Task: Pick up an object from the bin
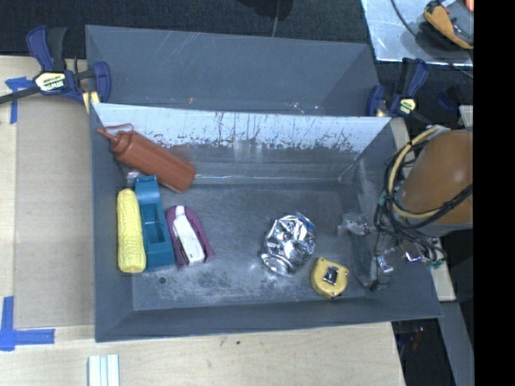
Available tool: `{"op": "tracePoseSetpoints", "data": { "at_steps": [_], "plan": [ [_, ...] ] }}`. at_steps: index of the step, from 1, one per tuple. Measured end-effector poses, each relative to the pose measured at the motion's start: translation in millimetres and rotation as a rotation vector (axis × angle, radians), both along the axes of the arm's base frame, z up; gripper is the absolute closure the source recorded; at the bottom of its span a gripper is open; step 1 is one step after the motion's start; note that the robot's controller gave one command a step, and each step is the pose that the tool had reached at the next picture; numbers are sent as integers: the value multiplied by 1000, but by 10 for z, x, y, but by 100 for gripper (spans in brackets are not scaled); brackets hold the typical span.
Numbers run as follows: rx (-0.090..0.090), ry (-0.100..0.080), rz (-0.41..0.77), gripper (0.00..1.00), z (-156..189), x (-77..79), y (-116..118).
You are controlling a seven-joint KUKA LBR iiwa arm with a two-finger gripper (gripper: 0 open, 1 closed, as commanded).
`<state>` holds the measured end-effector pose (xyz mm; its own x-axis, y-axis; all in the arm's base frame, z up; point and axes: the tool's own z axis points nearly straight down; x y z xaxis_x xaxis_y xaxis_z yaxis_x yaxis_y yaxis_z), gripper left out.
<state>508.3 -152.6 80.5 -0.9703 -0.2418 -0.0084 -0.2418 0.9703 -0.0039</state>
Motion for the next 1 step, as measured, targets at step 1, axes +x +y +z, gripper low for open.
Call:
{"op": "tracePoseSetpoints", "data": {
  "at_steps": [1],
  "plan": [
    [0,1,-8,0,-102,19,67]
  ]
}}
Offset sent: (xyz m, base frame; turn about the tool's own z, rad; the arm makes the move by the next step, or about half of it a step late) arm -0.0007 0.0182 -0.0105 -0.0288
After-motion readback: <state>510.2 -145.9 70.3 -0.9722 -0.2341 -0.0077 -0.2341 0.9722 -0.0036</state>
